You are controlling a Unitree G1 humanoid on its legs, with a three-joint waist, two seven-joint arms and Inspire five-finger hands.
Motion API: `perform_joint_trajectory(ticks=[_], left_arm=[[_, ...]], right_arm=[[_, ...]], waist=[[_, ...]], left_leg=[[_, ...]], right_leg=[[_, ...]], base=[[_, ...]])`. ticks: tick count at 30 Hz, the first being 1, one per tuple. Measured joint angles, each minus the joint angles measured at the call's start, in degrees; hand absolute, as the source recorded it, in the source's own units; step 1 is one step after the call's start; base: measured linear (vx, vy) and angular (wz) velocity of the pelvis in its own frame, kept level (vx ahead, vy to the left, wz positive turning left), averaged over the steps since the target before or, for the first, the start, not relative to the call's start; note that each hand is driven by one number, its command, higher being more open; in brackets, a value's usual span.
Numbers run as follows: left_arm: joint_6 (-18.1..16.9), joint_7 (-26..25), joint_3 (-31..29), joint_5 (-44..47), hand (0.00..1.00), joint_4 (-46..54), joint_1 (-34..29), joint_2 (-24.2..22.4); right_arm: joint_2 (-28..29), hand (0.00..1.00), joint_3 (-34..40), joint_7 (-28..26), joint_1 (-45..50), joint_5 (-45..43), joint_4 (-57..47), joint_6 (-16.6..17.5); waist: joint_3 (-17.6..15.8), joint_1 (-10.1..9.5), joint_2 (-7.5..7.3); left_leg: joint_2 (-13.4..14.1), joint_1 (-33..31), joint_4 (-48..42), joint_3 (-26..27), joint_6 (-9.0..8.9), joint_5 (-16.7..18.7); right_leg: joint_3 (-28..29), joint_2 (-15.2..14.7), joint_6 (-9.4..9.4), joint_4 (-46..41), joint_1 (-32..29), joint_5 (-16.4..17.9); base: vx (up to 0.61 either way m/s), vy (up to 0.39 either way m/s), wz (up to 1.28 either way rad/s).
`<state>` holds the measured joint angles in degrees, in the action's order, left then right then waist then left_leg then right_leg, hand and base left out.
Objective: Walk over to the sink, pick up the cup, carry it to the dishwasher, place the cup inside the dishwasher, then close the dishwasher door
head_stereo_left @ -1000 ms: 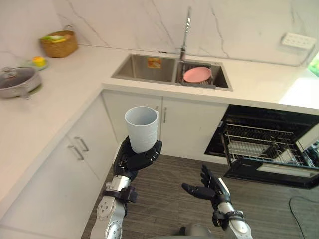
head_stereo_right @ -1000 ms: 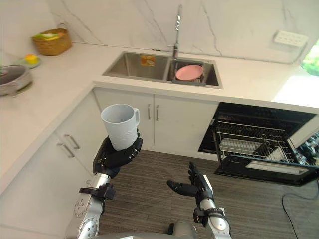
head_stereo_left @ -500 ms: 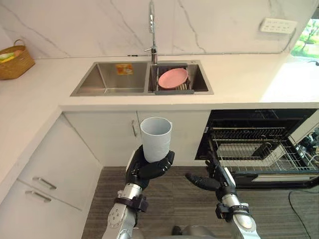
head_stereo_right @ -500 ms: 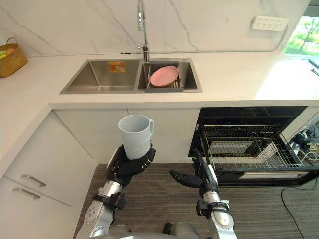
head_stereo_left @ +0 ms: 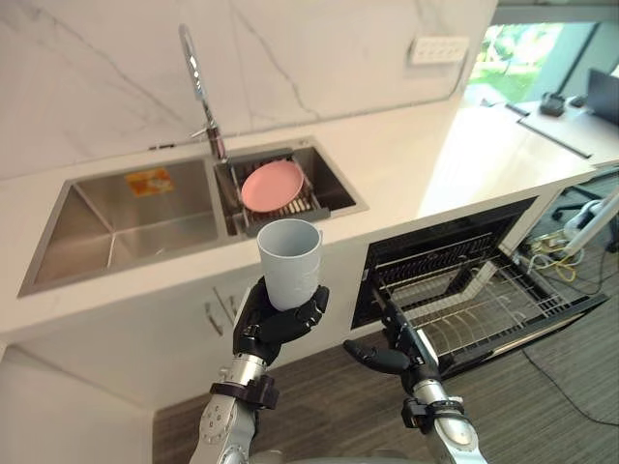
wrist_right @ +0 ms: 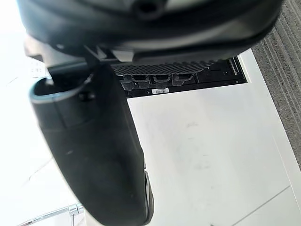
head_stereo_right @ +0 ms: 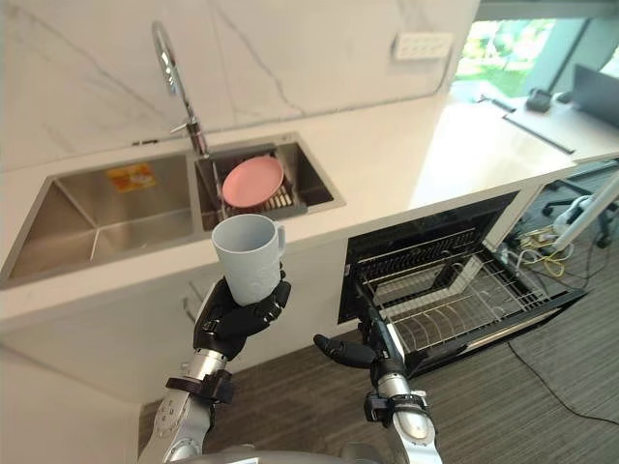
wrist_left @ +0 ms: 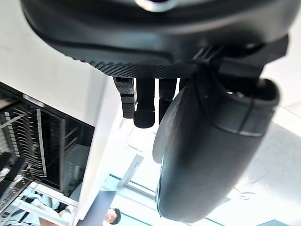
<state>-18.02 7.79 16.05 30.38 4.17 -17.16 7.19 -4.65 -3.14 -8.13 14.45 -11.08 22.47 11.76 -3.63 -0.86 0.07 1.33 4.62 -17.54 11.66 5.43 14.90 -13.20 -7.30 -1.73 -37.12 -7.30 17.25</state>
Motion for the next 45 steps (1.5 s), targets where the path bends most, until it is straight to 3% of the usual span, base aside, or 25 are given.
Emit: perform_joint_trajectory(ticks=[2,4,5,6,8,10,12,14,16,18,20,22,26,34,41,45], left_arm=[[0.1,-0.53,-0.63,0.03,0.0,-0.01,1.38,0.79],[0.08,-0.81,-1.84,0.04,0.0,0.0,1.81,1.13],[0.05,-1.13,-2.47,0.03,0.0,-0.04,2.15,1.9],[0.26,-1.45,-2.5,-0.02,0.0,-1.35,2.48,1.93],[0.26,-1.43,-1.66,-0.08,0.0,-1.74,2.54,1.57],[0.29,-1.41,-0.67,-0.06,0.0,-1.82,2.65,1.01],[0.3,-1.44,-0.03,-0.04,0.0,-1.89,2.41,0.39],[0.27,-1.36,0.13,-0.02,0.0,-1.84,2.37,0.18],[0.18,-0.81,0.17,-0.01,0.0,-1.84,2.39,-0.11],[0.15,0.08,0.18,-0.02,0.0,-1.84,2.13,0.02],[0.12,0.39,0.1,-0.01,0.0,-1.9,1.91,-0.27],[0.08,0.37,0.05,-0.01,0.0,-1.83,1.61,-0.15],[0.09,0.29,0.52,-0.03,0.0,-1.81,1.61,-0.21],[-0.42,-1.93,2.56,-2.65,0.0,-1.66,2.69,0.65],[-3.66,-6.95,-2.61,-10.32,0.0,5.38,3.03,1.13],[-5.42,-11.04,-4.92,-14.2,0.0,6.87,5.38,1.42]], right_arm=[[-0.14,1.0,-0.03,-0.45,-0.98,0.0,0.43,0.0],[-0.29,1.0,-0.1,-0.74,-1.5,0.0,0.48,0.0],[-0.29,1.0,-0.24,-0.8,-1.68,0.01,0.51,0.02],[-1.34,1.0,-0.14,-0.63,-2.06,0.01,1.2,-0.12],[-3.27,1.0,0.19,-0.52,-2.57,-0.01,1.21,-0.26],[-4.39,1.0,0.57,-0.34,-2.97,-0.05,1.21,-0.35],[-4.75,1.0,0.57,0.07,-2.88,-0.04,1.12,-0.43],[-4.58,1.0,0.47,0.3,-2.76,-0.03,-0.14,-0.43],[-3.83,1.0,0.59,0.44,-3.05,-0.06,-1.25,-0.26],[-3.77,1.0,0.53,0.42,-3.43,-0.05,-1.18,-0.24],[-3.56,1.0,0.34,0.19,-3.5,0.0,-0.28,-0.27],[-3.14,1.0,0.49,0.3,-3.2,0.0,-0.18,-0.36],[-3.1,1.0,0.53,0.74,-2.67,-0.01,-0.18,-0.37],[-1.75,1.0,0.66,2.16,-1.51,-0.31,-1.26,-0.27],[0.76,1.0,4.29,2.96,4.7,-4.15,-14.08,0.93],[1.39,1.0,5.05,-0.86,6.55,-9.51,-21.45,1.98]], waist=[[-0.54,0.26,0.1],[-1.15,0.31,-0.09],[-1.54,0.32,-1.47],[-1.83,0.42,-0.18],[-1.91,0.71,1.03],[-2.25,0.58,1.44],[-2.46,0.22,1.6],[-2.45,-0.22,1.87],[-2.45,-0.57,1.85],[-2.48,-1.22,1.79],[-2.36,-1.58,2.54],[-2.34,-1.04,1.96],[-2.42,-0.35,1.92],[-2.35,0.29,1.83],[-2.13,0.43,1.31],[-2.04,0.65,1.2]], left_leg=[[1.55,0.18,0.47,0.15,-0.67,0.44],[3.31,0.92,-0.21,0.79,-2.18,1.28],[3.12,1.18,-1.42,0.77,-4.1,2.67],[4.69,1.59,-2.4,0.52,-4.8,3.42],[6.09,1.44,-1.71,-0.19,-5.21,3.26],[7.31,0.8,-3.39,-0.35,-6.48,2.51],[9.88,-1.95,-13.39,-0.9,-8.18,1.42],[11.82,-4.89,-22.29,-1.83,-8.71,0.64],[10.08,-5.73,-19.16,-2.71,-7.67,2.61],[6.93,-6.06,-10.41,-4.75,-7.67,2.92],[4.8,-5.77,-1.7,-6.94,-7.39,-2.4],[3.5,-4.64,0.41,-5.29,-6.71,-2.98],[1.26,-2.0,4.92,-3.57,-5.93,-5.14],[0.68,0.52,8.78,-3.31,-5.4,-5.86],[1.28,1.27,9.94,-1.28,-5.16,-5.86],[1.3,1.37,9.78,-0.16,-4.98,-5.7]], right_leg=[[-1.09,-0.56,-0.19,3.68,-2.71,-0.12],[-1.52,-0.51,-0.95,10.84,-3.92,-3.3],[-1.23,-1.23,0.35,14.61,-3.47,-12.06],[-1.46,0.31,0.89,14.57,-2.53,-11.48],[-2.31,1.75,1.83,15.3,-2.48,-10.86],[-2.78,2.91,2.5,16.71,-1.78,-10.31],[-2.86,4.84,3.25,19.87,2.02,-10.67],[-2.07,6.4,4.78,22.57,5.18,-10.35],[-0.33,6.37,4.83,24.11,6.33,-10.8],[1.99,6.12,4.27,25.76,6.92,-11.61],[4.62,6.34,2.97,25.82,7.23,-11.78],[6.26,5.35,1.06,26.83,7.07,-12.87],[7.74,3.83,-0.24,29.21,8.11,-13.72],[7.94,3.43,-0.58,31.26,9.54,-14.39],[9.79,4.39,-0.33,33.23,9.63,-16.15],[10.69,4.48,-0.47,33.55,9.16,-16.68]], base=[[0.13,-0.054,-0.15],[0.13,-0.107,-0.23],[0.16,-0.175,-0.19],[0.2,-0.215,-0.14],[0.17,-0.198,0.0],[0.13,-0.157,0.04],[0.12,-0.139,-0.09],[0.13,-0.055,-0.27],[0.14,0.025,-0.45],[0.08,0.055,-0.55],[0.11,0.133,-0.59],[0.16,0.156,-0.39],[0.09,0.123,-0.17],[0.02,0.029,-0.01],[-0.03,-0.004,-0.14],[-0.04,0.01,-0.17]])
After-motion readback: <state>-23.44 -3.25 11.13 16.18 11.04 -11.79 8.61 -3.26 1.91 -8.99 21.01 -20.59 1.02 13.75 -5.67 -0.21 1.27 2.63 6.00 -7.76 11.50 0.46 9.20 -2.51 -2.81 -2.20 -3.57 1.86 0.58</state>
